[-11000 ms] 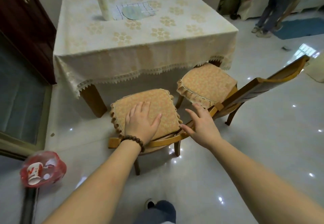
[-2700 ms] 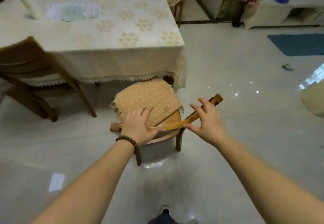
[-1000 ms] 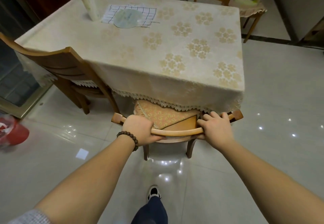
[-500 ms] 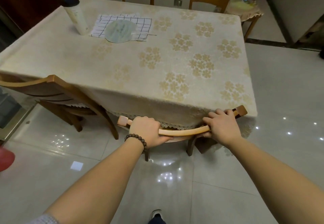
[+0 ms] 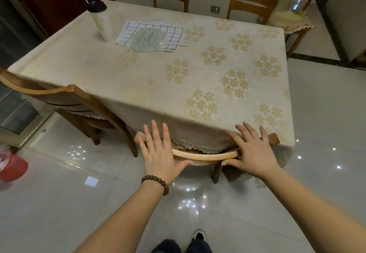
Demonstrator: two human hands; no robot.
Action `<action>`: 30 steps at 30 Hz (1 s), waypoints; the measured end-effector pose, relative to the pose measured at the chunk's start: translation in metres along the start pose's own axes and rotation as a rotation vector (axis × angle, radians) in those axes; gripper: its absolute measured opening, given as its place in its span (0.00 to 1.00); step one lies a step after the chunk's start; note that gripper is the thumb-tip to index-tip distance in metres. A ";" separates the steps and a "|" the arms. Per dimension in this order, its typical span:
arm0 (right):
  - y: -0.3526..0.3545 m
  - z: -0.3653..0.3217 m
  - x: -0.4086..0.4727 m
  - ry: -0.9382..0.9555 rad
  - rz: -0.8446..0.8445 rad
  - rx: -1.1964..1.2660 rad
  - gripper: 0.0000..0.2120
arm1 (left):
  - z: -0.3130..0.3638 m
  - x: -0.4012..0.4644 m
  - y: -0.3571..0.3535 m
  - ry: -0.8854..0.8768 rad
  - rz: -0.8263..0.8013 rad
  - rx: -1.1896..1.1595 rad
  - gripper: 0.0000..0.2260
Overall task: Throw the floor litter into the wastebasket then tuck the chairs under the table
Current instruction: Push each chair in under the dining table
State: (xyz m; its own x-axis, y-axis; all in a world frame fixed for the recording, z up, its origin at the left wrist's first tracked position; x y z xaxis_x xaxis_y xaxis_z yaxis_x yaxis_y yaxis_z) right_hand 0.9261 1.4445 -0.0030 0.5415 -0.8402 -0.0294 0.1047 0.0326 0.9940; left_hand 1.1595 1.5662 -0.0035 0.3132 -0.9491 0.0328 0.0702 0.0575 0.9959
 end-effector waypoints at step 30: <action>-0.002 -0.069 -0.022 -0.496 0.029 0.011 0.38 | -0.052 0.089 -0.001 -0.306 -0.192 0.131 0.63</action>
State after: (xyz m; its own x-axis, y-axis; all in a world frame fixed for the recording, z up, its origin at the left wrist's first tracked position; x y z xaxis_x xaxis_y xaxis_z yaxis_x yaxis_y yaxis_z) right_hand 0.9711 1.5003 -0.0115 0.0816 -0.9955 0.0490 0.0854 0.0559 0.9948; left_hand 1.2370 1.4976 -0.0060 0.0078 -0.9884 -0.1516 -0.0278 -0.1518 0.9880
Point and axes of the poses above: each hand's wrist, its own x-axis towards the middle knuckle, its own y-axis out of the back of the hand, z = x × y, the point moved 4 cm from there along x, towards the middle knuckle, and after that the axes turned 7 degrees about -y, right-handed, at the moved point
